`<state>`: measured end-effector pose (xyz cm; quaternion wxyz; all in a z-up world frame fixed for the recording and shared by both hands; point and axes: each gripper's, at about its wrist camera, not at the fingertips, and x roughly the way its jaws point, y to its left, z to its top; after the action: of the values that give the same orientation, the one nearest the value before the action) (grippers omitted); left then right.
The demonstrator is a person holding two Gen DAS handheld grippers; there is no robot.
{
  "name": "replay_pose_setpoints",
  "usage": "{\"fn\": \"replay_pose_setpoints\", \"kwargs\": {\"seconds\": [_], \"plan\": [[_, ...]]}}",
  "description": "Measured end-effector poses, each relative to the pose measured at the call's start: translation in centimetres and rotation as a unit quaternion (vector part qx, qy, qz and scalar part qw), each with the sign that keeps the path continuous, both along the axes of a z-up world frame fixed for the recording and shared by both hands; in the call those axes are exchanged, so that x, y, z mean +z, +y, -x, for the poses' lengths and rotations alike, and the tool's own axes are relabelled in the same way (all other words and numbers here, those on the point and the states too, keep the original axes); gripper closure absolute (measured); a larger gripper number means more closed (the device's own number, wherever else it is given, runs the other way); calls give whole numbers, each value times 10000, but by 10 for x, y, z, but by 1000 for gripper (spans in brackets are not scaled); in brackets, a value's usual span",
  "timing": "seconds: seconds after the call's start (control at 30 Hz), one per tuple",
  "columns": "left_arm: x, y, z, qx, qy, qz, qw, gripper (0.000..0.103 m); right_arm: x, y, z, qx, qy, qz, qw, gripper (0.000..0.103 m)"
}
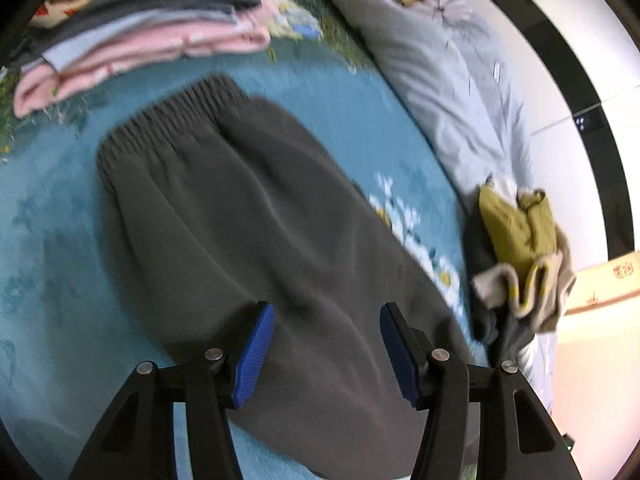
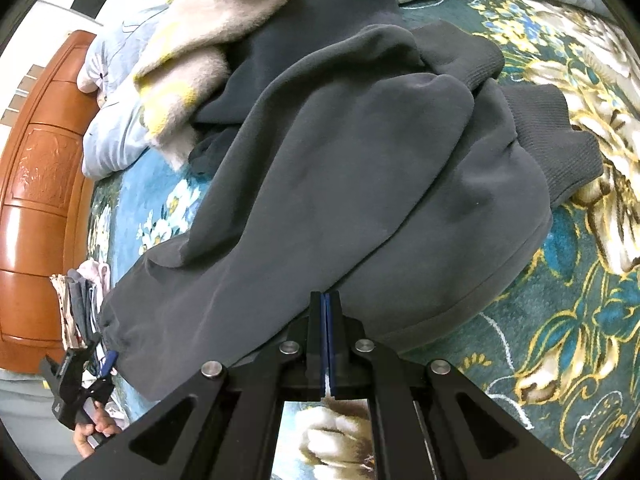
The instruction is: Fold clothes
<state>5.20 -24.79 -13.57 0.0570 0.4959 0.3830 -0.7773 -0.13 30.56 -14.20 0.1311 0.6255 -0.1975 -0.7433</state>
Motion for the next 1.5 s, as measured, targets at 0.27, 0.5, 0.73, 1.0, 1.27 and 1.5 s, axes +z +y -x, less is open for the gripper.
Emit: {"fn": "replay_pose_setpoints", "kwargs": {"seconds": [0.27,0.5,0.73,1.0,1.27,1.5], "plan": [[-3,0,-2,-15,-121,-141,9998,43,18,5,1,-81,351,37,9993,59],[-4,1,-4,14,-130,-146,9998,43,29,27,16,-385,582,-17,9976,59],[-5,2,-4,38,-179,-104,9998,43,17,54,41,-859,518,-66,9949,59],[-2,2,-7,95,-132,-55,9999,43,-17,62,74,-1407,200,-226,9896,58],[0,-5,-11,240,-57,-187,9995,43,-7,69,88,-1680,281,-154,9853,95],[-7,-15,-15,530,-98,-491,9973,43,66,88,47,-1366,1132,303,9837,99]]}}
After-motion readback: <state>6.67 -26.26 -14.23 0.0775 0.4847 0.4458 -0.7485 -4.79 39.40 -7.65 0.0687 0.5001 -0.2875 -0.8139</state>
